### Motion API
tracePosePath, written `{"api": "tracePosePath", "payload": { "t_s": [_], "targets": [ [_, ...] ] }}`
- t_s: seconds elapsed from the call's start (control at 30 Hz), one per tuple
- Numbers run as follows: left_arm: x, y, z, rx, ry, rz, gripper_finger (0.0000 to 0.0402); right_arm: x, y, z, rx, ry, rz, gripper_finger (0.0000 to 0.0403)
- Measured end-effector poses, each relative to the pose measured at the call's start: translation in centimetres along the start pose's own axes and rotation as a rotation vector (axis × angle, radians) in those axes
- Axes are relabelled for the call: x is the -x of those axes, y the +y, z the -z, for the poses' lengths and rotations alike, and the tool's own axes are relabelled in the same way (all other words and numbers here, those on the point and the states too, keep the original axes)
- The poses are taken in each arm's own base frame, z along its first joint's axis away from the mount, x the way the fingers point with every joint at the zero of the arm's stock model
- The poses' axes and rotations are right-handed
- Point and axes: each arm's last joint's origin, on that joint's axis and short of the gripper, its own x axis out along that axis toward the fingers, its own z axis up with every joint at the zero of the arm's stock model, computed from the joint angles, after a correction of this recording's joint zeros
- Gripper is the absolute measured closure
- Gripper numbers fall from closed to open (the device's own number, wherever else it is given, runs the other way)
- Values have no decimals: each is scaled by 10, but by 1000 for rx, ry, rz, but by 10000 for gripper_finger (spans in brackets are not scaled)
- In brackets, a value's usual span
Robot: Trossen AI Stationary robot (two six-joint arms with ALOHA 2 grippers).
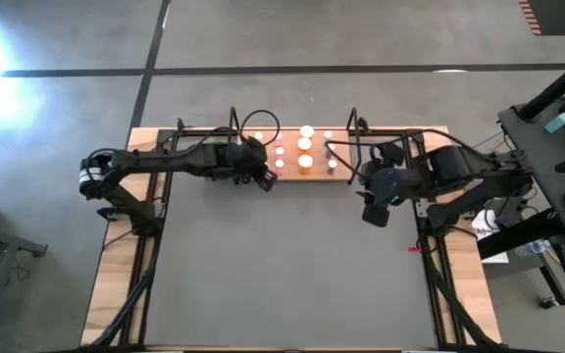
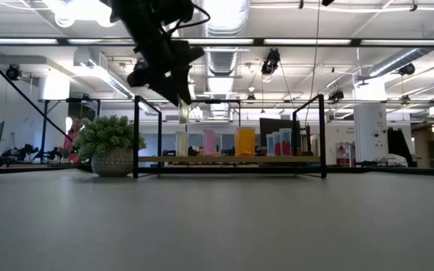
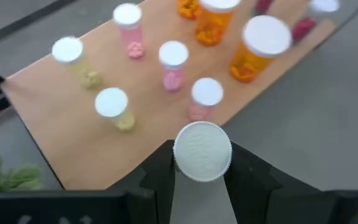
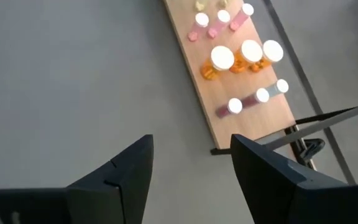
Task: Pick and place medicine bottles onto shelf by color
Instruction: Put the yellow pill bottle on the shelf aligned with the other yellow pill bottles
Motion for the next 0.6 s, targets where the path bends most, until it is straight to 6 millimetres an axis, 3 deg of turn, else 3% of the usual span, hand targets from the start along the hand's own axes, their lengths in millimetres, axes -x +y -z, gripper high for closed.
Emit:
{"api": "tracePosePath", "payload": {
  "t_s": [0.27,0.6],
  "targets": [
    [-23,9,23,117,-38,-41,299,-6,-1,1,8,6,58,197],
    [-21,7,17,76,-68,-36,299,-6,-3,1,8,-2,89,197]
  ]
}}
